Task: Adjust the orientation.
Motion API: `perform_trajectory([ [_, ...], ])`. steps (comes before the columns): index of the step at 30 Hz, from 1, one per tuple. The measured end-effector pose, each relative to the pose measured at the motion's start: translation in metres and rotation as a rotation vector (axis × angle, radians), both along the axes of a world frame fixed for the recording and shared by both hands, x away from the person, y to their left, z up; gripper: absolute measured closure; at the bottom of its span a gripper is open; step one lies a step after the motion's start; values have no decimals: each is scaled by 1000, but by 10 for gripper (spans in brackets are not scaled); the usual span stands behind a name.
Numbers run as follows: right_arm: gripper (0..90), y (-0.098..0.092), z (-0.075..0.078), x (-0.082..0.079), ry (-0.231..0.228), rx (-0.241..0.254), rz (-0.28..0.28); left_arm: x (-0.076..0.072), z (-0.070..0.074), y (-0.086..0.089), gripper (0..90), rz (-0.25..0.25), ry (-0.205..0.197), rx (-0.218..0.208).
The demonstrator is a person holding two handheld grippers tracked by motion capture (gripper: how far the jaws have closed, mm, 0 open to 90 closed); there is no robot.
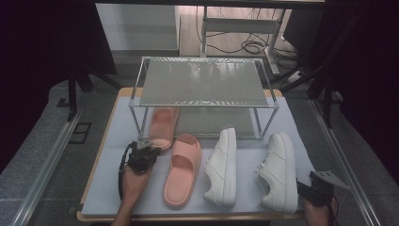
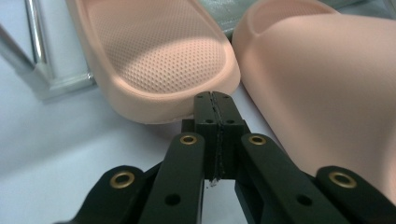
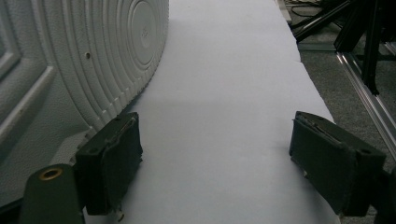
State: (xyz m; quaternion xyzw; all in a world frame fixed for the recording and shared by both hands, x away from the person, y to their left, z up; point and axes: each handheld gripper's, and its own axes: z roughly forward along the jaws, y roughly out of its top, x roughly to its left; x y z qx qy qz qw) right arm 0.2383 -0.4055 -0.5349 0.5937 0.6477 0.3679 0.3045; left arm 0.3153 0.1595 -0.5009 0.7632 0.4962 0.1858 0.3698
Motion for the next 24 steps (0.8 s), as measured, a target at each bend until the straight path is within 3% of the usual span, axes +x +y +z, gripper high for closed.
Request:
perform_trajectory([
  [24,169,0,0,0,0,-1,1,52,-6,-16,896,17,5,-1],
])
